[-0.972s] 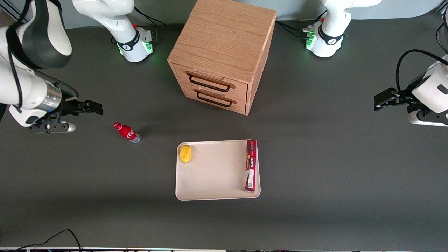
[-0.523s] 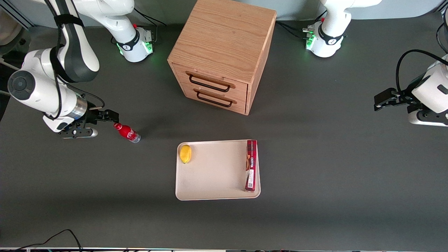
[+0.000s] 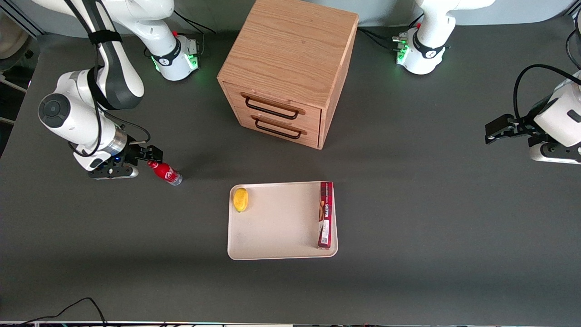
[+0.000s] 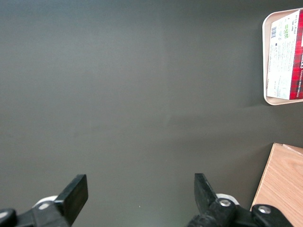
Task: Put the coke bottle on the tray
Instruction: 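Lower the right gripper and close it around the bottle's neck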
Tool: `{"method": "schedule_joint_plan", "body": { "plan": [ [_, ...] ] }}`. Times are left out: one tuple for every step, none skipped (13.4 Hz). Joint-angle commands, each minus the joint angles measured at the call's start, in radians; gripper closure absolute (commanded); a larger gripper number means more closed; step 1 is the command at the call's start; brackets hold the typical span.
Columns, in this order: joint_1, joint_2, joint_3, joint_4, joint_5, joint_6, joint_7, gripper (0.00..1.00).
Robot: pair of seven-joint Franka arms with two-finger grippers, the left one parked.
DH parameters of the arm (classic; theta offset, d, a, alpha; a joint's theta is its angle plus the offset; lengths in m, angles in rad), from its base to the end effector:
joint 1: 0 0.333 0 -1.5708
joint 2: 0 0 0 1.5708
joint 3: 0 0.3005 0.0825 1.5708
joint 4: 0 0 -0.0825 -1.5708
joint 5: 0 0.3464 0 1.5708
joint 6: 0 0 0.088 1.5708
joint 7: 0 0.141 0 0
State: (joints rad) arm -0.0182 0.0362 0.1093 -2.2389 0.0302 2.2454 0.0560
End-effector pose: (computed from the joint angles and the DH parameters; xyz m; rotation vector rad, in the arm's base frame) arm 0.4923 0.0466 0.3255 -3.1161 -0.0247 0.0490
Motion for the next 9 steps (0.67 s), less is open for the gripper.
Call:
{"method": "schedule_joint_plan", "body": {
  "plan": [
    [-0.009, -0.012, 0.013, -0.053, 0.013, 0.065, -0.027, 0.41],
    [-0.009, -0.012, 0.013, -0.053, 0.013, 0.065, -0.027, 0.50],
    [-0.009, -0.012, 0.013, -0.057, 0.013, 0.066, -0.027, 0.59],
    [-0.009, -0.013, 0.013, -0.064, 0.013, 0.077, -0.027, 0.64],
    [-0.009, -0.016, 0.013, -0.073, 0.013, 0.082, -0.027, 0.72],
    [-0.011, -0.021, 0.013, -0.073, 0.013, 0.082, -0.027, 0.91],
    [-0.011, -0.025, 0.013, -0.073, 0.013, 0.076, -0.027, 1.00],
    [-0.012, -0.035, 0.013, -0.073, 0.013, 0.071, -0.027, 1.00],
    [-0.014, -0.042, 0.013, -0.070, 0.013, 0.060, -0.027, 1.00]
  ]
}}
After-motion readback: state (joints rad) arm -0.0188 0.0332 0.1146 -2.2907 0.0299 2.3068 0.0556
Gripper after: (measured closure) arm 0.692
